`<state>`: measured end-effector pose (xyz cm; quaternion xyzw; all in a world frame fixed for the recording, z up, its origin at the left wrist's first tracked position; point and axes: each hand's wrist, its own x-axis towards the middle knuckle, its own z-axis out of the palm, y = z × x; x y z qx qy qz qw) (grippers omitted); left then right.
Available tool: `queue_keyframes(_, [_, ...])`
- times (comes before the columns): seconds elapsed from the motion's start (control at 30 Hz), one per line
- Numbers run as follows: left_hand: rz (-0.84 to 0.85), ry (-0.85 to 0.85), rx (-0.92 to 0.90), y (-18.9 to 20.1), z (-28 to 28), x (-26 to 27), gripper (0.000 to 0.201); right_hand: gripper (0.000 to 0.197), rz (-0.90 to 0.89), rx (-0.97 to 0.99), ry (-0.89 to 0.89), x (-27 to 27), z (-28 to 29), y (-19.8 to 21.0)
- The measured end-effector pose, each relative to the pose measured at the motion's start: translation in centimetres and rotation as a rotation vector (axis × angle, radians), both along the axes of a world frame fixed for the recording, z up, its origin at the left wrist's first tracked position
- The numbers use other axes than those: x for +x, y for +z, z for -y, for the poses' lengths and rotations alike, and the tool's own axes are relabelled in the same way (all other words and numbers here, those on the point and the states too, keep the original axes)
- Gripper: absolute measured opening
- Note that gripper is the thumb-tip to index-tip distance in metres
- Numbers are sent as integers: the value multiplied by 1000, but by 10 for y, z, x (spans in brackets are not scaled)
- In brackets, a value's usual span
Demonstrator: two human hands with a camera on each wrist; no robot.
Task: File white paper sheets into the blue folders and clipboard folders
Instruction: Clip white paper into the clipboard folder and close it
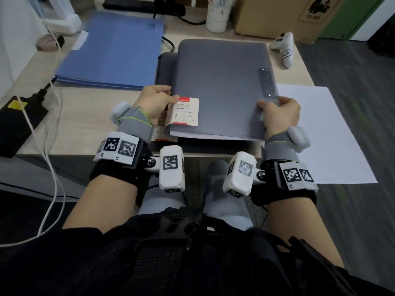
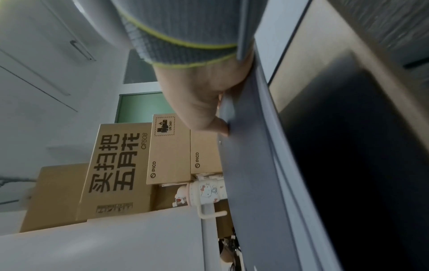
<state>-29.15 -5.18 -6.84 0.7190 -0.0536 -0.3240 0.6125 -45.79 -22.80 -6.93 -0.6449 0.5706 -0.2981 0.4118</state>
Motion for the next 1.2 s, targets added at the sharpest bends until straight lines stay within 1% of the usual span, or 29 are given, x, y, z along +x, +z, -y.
queue_keyframes(0.07, [-31,20,-23,0,-3,4,52,46,44,-9,-5,13,-6,0])
queue_keyframes(0.1, [-23,30,-22,2,-6,5,47,45,54,-11,-2,21,-9,0])
queue_keyframes(0.13, [14,47,-10,1,-8,8,36,44,65,-9,2,29,-12,0])
queue_keyframes(0.17, [62,65,11,1,-10,12,19,44,76,-2,8,37,-15,0])
queue_keyframes(0.2, [111,91,28,3,-12,16,14,46,84,10,16,44,-18,0])
queue_keyframes(0.23, [151,114,51,3,-15,23,25,47,94,16,28,52,-22,0])
queue_keyframes(0.27, [189,142,71,1,-18,31,32,47,97,21,37,60,-26,0])
queue_keyframes(0.3, [224,173,94,1,-22,40,33,46,101,28,53,68,-30,0])
queue_keyframes(0.4, [331,239,223,4,-34,65,16,43,145,71,100,102,-43,1])
queue_keyframes(0.5, [402,287,336,11,-42,83,25,48,151,77,134,133,-51,-3])
queue_keyframes(0.6, [470,335,428,16,-53,106,19,44,129,116,179,165,-62,-4])
queue_keyframes(0.67, [512,334,464,18,-59,113,14,51,124,114,208,178,-66,-5])
queue_keyframes(0.77, [527,352,500,26,-67,134,11,52,93,127,264,207,-75,-3])
queue_keyframes(0.8, [521,370,484,27,-71,139,15,49,80,128,284,214,-78,-2])
queue_keyframes(0.87, [505,416,469,26,-78,157,32,42,46,127,320,231,-84,1])
queue_keyframes(0.93, [489,429,462,27,-84,171,40,39,32,125,342,245,-87,2])
queue_keyframes(1.0, [478,430,460,26,-87,183,41,37,54,138,362,256,-91,2])
queue_keyframes(1.13, [536,394,505,22,-89,204,40,35,64,148,366,272,-97,0])
queue_keyframes(1.2, [535,370,512,18,-88,214,40,36,48,166,372,278,-99,-2])
